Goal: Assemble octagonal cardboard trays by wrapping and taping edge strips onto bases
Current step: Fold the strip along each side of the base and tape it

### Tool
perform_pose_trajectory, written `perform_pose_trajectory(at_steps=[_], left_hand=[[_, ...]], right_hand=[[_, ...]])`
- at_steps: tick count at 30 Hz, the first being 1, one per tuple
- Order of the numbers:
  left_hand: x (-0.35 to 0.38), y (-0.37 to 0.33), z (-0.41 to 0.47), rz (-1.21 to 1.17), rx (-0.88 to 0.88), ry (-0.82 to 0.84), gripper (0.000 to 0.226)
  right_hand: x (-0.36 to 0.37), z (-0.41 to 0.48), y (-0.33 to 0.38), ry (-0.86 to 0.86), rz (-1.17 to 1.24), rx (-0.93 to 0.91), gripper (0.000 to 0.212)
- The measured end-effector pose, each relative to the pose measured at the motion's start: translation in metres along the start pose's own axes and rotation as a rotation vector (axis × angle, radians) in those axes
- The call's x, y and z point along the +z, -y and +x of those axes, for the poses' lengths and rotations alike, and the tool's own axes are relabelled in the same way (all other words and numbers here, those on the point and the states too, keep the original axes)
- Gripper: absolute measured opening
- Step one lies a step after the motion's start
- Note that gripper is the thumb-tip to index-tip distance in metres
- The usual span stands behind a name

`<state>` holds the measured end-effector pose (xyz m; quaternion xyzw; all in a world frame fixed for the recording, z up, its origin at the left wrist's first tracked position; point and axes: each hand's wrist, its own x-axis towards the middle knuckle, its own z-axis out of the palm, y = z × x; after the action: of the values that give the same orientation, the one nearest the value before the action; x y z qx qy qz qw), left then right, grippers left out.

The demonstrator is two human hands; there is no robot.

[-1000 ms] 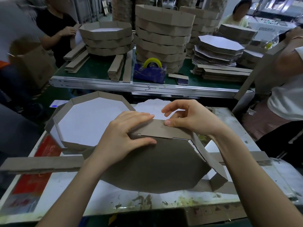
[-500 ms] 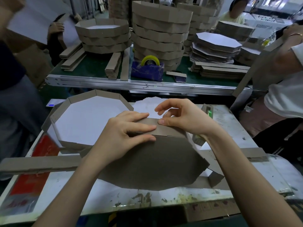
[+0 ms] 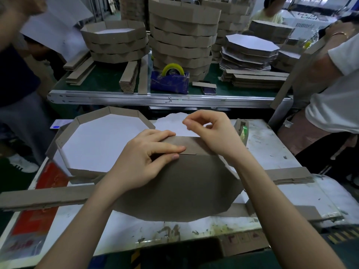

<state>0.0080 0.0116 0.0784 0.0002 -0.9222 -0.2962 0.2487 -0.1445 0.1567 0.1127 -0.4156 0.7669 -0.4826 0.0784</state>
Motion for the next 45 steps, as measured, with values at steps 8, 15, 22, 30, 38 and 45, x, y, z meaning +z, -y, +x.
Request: perform_pose_trajectory(at_steps=[8, 15, 22, 30, 38, 45], left_hand=[[0.004, 0.004, -0.002, -0.153, -0.11, -0.026, 0.029], [0.0, 0.001, -0.008, -0.115, -0.1, 0.031, 0.05], [0.003, -0.001, -0.023, -0.065, 0.023, -0.029, 0.047], [0.002, -0.004, -0.026, 0.031, 0.095, -0.032, 0.032], [-0.001, -0.008, -0.027, 0.13, 0.139, 0.016, 0.041], [-0.001, -0.01, -0.026, 0.176, 0.1, 0.034, 0.043]], right_hand=[[0.005, -0.01, 0.02, -0.256, 0.183, 0.022, 0.016], [0.026, -0.044, 0.032, -0.325, 0.203, 0.127, 0.02], [0.057, -0.085, 0.033, -0.465, 0.443, 0.293, 0.015], [0.074, -0.103, 0.037, -0.595, 0.506, 0.298, 0.028], [0.079, -0.112, 0.031, -0.591, 0.546, 0.288, 0.029], [0.079, -0.115, 0.025, -0.502, 0.558, 0.233, 0.03]])
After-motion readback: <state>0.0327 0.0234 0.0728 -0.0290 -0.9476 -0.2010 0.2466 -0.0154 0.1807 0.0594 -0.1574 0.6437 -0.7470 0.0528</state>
